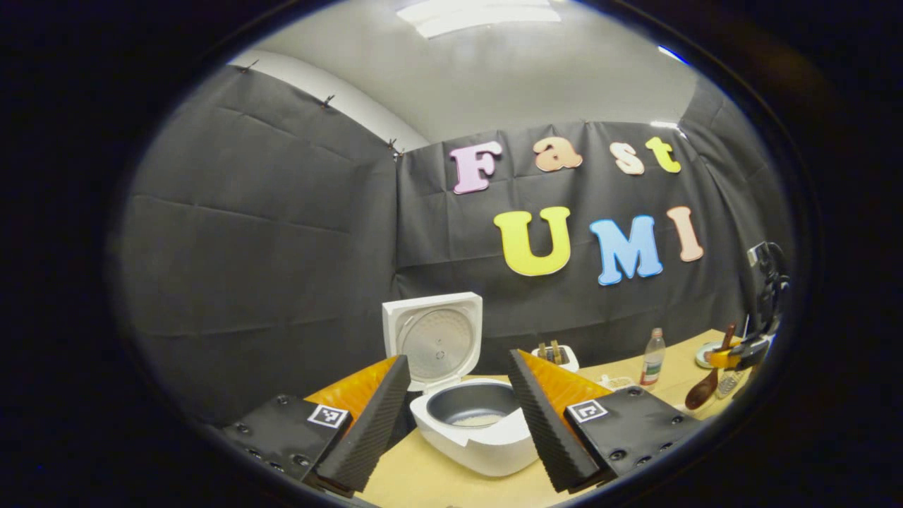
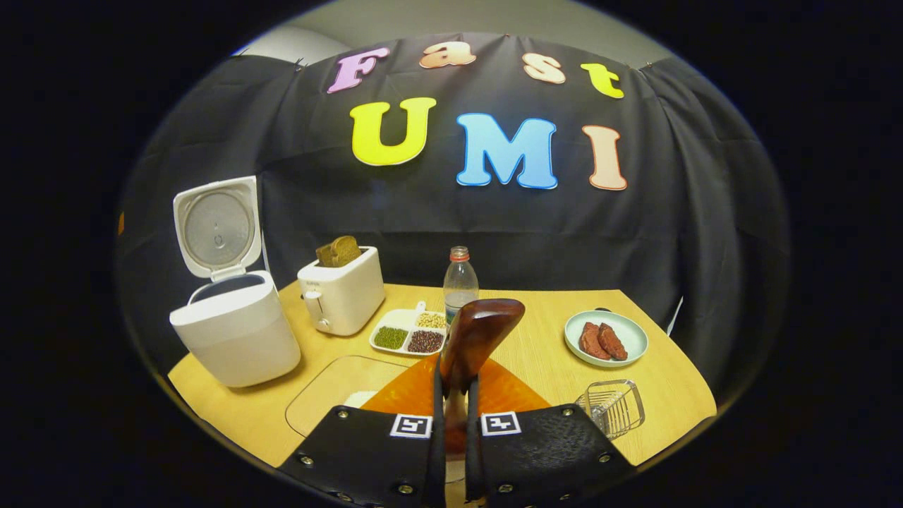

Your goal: Close the left gripper, press the button to open the rice cooker; take a wooden spoon from the chopstick holder with the right hand, scoop a spoonful of rice and pour it into the rice cooker, then put the wooden spoon back into the chopstick holder.

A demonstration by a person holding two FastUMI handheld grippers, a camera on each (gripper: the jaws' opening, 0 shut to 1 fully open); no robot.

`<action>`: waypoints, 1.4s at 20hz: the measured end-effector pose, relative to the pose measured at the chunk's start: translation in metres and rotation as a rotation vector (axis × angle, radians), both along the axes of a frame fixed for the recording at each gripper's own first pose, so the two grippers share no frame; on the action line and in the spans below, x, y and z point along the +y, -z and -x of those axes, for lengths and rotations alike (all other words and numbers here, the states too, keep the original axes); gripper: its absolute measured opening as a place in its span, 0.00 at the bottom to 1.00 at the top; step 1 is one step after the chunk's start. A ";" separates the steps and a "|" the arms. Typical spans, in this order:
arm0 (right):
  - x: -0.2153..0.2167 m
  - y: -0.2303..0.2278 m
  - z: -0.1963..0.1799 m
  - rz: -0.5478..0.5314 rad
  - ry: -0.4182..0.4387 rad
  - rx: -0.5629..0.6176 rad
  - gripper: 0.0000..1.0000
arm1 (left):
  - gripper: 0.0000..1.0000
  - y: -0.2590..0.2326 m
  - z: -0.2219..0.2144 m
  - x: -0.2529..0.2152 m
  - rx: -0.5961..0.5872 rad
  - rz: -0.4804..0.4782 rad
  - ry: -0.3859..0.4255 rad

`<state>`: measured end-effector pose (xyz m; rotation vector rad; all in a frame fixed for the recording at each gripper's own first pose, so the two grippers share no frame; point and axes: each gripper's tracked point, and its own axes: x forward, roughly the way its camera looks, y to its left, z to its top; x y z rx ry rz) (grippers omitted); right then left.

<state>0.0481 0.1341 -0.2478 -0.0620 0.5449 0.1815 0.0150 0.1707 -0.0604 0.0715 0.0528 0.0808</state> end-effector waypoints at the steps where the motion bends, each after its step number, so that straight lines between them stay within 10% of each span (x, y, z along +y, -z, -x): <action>1: 0.002 0.006 0.002 0.024 -0.007 0.003 0.11 | 0.97 0.002 0.000 0.002 0.000 -0.005 0.000; 13: 0.055 0.048 0.039 0.045 -0.076 0.098 0.11 | 0.97 0.010 -0.002 0.006 0.019 0.005 0.030; 28: 0.036 0.062 0.022 -0.720 0.269 0.396 0.11 | 0.97 0.018 0.005 0.004 0.058 -0.004 0.018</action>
